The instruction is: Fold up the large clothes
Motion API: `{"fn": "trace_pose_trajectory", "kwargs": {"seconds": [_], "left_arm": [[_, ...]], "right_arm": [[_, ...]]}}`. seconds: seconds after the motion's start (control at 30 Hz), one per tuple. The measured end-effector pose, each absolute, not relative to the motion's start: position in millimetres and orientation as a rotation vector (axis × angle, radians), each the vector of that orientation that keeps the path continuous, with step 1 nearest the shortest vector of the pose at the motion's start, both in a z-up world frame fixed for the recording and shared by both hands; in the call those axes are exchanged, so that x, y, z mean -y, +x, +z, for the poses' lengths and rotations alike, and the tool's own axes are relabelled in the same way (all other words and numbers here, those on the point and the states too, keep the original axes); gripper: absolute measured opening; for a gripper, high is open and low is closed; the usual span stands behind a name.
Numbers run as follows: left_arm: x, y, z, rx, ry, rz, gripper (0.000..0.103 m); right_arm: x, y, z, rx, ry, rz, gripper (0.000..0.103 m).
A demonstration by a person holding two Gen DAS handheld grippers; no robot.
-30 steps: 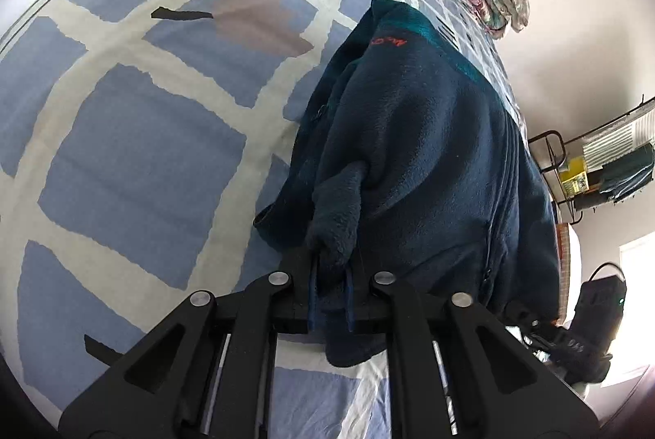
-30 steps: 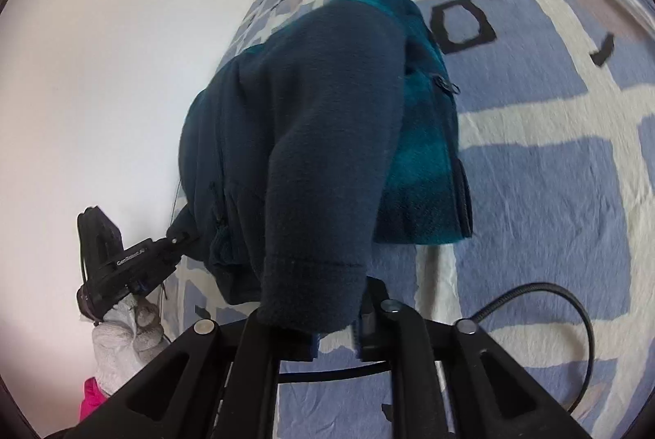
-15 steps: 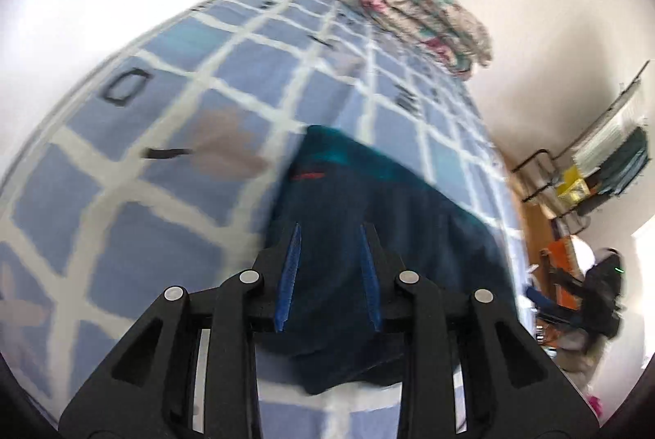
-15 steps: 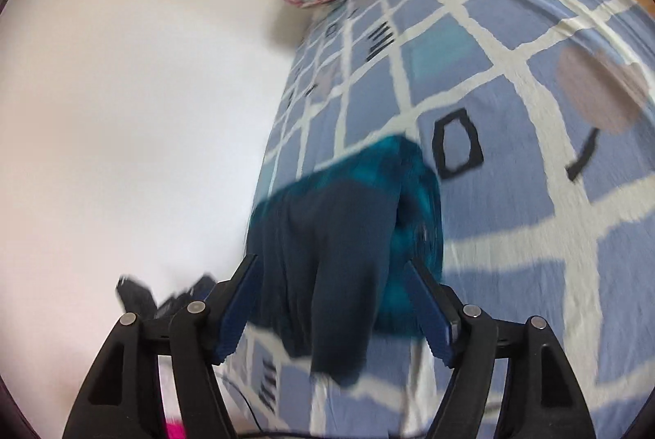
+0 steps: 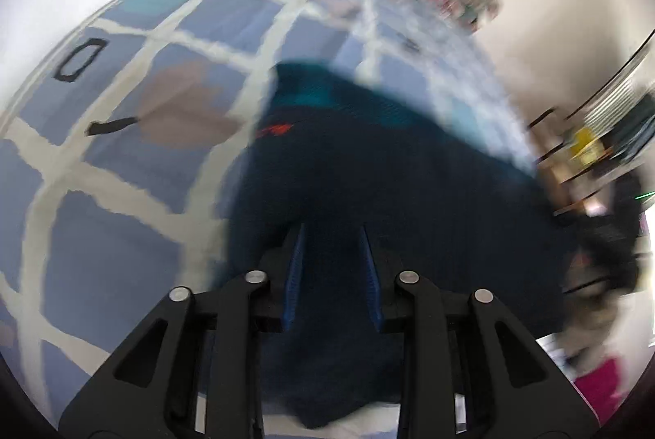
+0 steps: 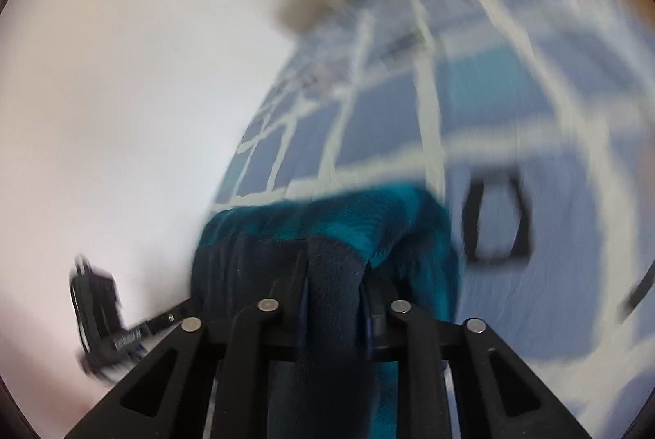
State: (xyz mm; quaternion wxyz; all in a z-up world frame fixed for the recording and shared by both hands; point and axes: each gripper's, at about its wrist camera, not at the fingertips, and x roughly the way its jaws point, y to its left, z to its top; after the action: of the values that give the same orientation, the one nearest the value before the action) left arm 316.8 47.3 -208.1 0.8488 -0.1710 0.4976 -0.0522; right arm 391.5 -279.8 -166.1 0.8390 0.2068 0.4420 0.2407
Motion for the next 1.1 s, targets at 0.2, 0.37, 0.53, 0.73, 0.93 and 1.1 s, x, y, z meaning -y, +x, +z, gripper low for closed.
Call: {"fn": "trace_pose_trajectory", "kwargs": {"seconds": [0.2,0.37,0.53,0.73,0.93,1.1], "left_arm": [[-48.3,314.7,-229.0,-1.049,-0.320,-0.118,0.022],[-56.1,306.4,-206.6,-0.988,-0.351,-0.093,0.022],[-48.9,316.0,-178.1,-0.896,-0.322,-0.116,0.022],[-48.1,350.1,-203.9,-0.949,-0.275,-0.096,0.022],[-50.4,361.3,-236.4,-0.980,-0.251,-0.092,0.029],[-54.6,347.7,-218.0,-0.968,-0.252,-0.089,0.029]], "right_arm": [[275.3,394.3,-204.7,-1.027,0.291,0.367,0.029],[289.9,386.3,-158.6,-0.968,0.245,0.280,0.043],[279.3,370.5,-129.2,-0.863,0.239,0.344,0.043],[229.5,363.6,-160.1,-0.961,0.191,0.466,0.041],[213.4,340.4,-212.4,-1.011,0.098,0.432,0.037],[226.7,328.6,-184.5,-1.010,0.140,0.443,0.037]]}}
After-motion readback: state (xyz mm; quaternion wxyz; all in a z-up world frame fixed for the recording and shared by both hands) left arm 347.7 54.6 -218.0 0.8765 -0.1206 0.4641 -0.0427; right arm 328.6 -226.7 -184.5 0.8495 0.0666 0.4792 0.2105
